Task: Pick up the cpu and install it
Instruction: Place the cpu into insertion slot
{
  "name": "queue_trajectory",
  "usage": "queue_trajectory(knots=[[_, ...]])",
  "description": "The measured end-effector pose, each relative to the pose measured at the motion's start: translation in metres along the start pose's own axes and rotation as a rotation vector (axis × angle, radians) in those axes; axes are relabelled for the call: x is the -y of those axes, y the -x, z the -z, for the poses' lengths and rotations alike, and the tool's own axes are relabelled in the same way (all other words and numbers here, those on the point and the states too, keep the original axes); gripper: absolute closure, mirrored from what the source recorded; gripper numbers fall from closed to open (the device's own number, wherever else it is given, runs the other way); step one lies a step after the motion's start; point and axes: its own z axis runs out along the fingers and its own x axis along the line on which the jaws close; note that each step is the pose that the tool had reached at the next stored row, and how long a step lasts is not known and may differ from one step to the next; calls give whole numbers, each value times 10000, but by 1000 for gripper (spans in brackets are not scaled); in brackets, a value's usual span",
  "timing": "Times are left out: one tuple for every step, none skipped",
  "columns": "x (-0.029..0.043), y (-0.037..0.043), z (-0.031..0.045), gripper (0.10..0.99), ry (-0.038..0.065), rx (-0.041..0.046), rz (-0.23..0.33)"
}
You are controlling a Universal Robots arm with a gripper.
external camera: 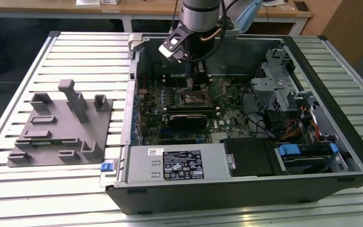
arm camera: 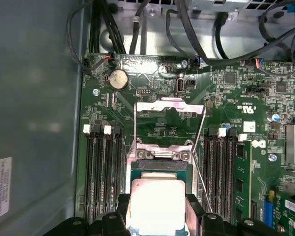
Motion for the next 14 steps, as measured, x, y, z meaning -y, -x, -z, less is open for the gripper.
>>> queue_trajectory(knots=[[1,0,-10,557,8,-1,-1],[1,0,-14,557,11,-1,15],[1,0,-18,557,13,-3,58],[2,1,-24,557,14,-4,123],[2,3,-31,557,14,-5,162],[2,7,-40,557,14,-5,168],[3,9,-51,557,14,-6,168],[4,10,-62,557,13,-5,167],[4,10,-74,557,14,-6,167],[5,10,-87,557,14,-6,167],[5,10,-100,557,15,-6,168],[6,9,-113,557,15,-7,168],[6,9,-122,557,19,-6,168],[6,9,-130,557,28,-7,169]])
